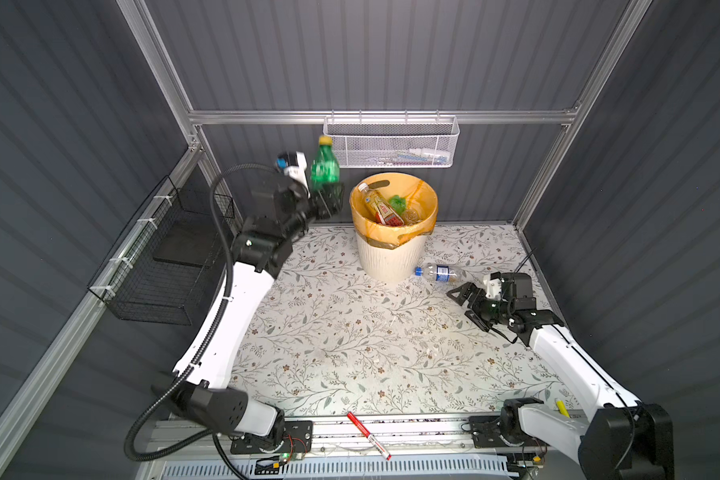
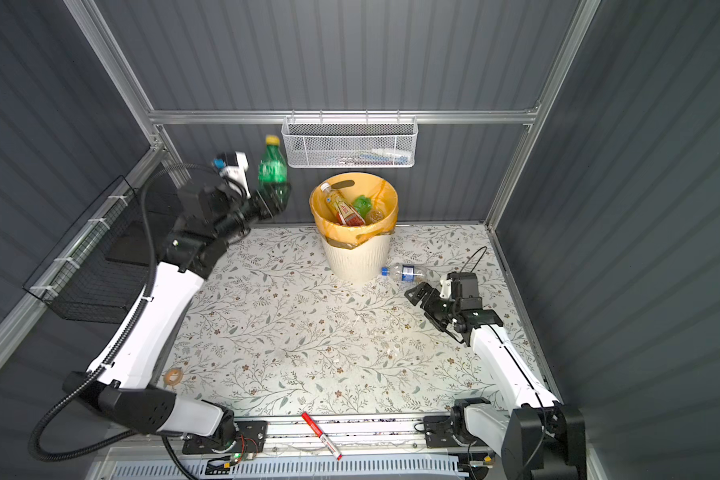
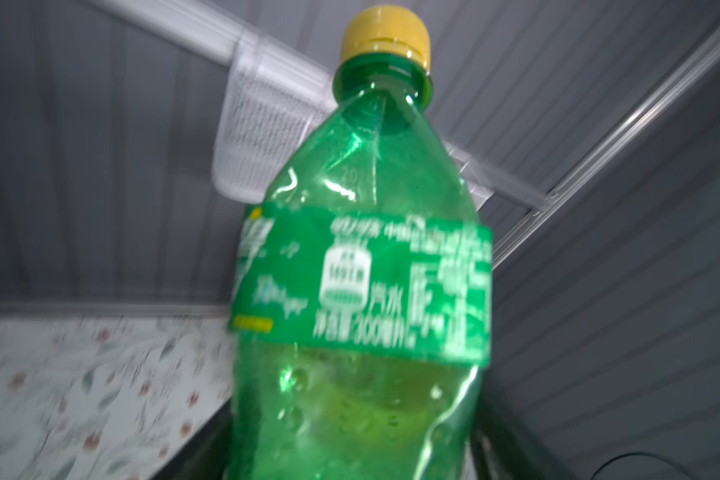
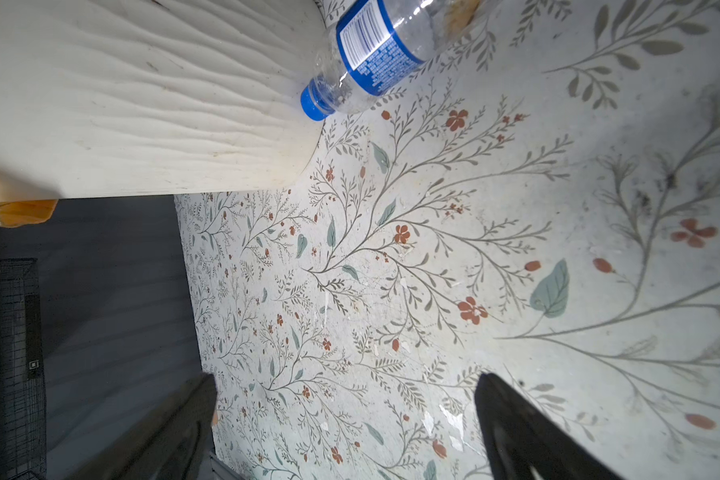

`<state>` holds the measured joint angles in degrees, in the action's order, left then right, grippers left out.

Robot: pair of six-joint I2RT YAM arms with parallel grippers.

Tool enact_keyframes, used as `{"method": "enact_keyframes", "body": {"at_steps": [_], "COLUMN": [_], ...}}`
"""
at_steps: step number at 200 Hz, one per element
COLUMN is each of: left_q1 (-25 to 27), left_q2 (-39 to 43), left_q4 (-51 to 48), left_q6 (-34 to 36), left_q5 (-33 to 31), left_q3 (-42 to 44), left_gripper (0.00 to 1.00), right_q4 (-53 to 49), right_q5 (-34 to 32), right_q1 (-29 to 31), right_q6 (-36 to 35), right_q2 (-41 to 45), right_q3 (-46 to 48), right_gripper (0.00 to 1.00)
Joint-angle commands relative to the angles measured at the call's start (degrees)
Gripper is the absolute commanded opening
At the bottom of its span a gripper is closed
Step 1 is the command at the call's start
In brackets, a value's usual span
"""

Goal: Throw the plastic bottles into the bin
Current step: 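Carry the green bottle over the bin and open the left gripper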

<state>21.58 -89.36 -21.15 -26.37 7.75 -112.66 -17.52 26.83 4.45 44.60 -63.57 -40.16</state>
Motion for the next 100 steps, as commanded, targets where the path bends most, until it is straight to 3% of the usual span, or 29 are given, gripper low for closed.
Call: {"method": "enact_keyframes", "body": {"at_steps": [1,14,27,100], "left_q1": [2.5,2.85,2.76,1.03], "left_q2": [-14.21,-21.1,-23.77,-12.81], "left_q4": [-13.9,-18.64,-19.7,-13.56], "left_q6": [3.27,3.81,3.88,6.3], "left_q5": [8.58,8.74,7.32,1.81], "left_q3": [-17.12,-26.3,-28.84,-15.08], "left_gripper": [1.0,1.0,1.0,1.0], "right_q4": [1.69,1.78,1.51,1.66], "right_q5": [0.33,0.24,0.25,-0.47], "right_q1": [0.65,0.91,1.0,1.7], "right_q6": [1.06,1.34,1.37,0.73], "right_q2": [-0.14,-0.15,-0.1,-2.67], "right_q3": [-0.62,-0.59,-0.49,-1.14], "right_gripper": [0.99,0.99,0.99,0.99]}}
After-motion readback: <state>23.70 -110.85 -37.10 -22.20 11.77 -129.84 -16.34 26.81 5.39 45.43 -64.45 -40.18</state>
